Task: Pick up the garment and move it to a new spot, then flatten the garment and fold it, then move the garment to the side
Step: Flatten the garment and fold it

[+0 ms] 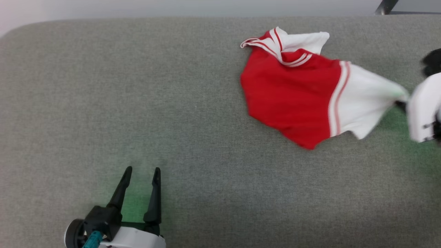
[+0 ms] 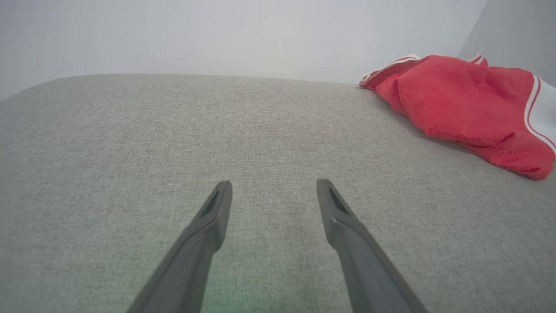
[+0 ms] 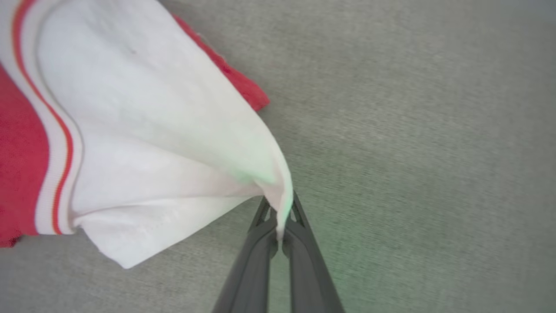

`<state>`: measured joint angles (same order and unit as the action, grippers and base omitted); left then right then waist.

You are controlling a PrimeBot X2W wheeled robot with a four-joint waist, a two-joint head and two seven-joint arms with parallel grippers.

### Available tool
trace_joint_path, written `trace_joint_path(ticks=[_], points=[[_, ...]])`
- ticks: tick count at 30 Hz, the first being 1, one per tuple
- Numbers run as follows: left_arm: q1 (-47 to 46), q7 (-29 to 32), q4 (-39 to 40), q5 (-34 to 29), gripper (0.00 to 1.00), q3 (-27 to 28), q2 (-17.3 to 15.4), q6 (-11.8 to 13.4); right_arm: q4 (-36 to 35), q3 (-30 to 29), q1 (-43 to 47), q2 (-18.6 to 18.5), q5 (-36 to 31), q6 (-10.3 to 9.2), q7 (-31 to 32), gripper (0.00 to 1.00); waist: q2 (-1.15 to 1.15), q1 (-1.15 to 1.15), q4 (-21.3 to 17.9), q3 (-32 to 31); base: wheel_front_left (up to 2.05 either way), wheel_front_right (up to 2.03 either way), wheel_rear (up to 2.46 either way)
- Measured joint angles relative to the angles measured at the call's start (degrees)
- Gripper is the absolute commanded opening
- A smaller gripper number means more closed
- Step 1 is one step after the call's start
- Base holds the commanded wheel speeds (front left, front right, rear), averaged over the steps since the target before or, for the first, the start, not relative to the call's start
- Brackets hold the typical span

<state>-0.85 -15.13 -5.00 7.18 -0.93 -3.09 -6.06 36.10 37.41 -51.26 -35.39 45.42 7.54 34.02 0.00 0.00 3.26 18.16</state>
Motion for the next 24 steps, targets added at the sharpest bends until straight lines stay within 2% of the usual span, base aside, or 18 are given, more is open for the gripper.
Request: trace_joint_path(ticks=[6,11,14,19,23,24], points=[[-0.78,-0.01,0.09,-0.24,1.0,-0.3,0.04,-0.34,1.76,-5.03,-1.61,-4.87,0.11,0.0,0.55,0.0,0.0,0.0,-0.5,1.18,0.0,0.0,0.0],[-1.91,0.0,0.26,-0.53,1.0,-0.69,0.02,-0.6,7.87,-8.78,-3.77,-8.36,-3.86,-0.01,0.63,0.0,0.0,0.0,0.03,2.49,0.0,0.0,0.0],[-2.68,-0.01,0.35,-0.66,1.0,-0.78,-0.12,-0.76,12.48,-10.4,-4.93,-8.12,-7.5,-0.01,-0.02,0.0,0.0,0.0,0.65,3.3,0.0,0.0,0.0],[-3.1,-0.01,0.31,-0.65,1.0,-0.81,-0.13,-1.0,18.34,-13.22,-5.65,-3.93,-9.36,-0.01,-2.26,0.0,0.0,0.0,1.58,4.23,0.0,0.0,0.0],[-3.47,-0.01,0.05,-0.66,1.0,-0.76,-0.12,-1.01,21.36,-14.0,-5.89,-2.27,-11.12,-0.01,-3.85,0.0,0.0,0.0,1.78,4.26,0.0,0.0,0.0],[-3.56,0.0,-0.08,-0.66,1.0,-0.7,-0.13,-1.02,21.98,-14.14,-6.17,-1.83,-11.44,-0.01,-4.26,0.35,0.0,0.0,1.74,4.12,0.0,0.0,0.0]])
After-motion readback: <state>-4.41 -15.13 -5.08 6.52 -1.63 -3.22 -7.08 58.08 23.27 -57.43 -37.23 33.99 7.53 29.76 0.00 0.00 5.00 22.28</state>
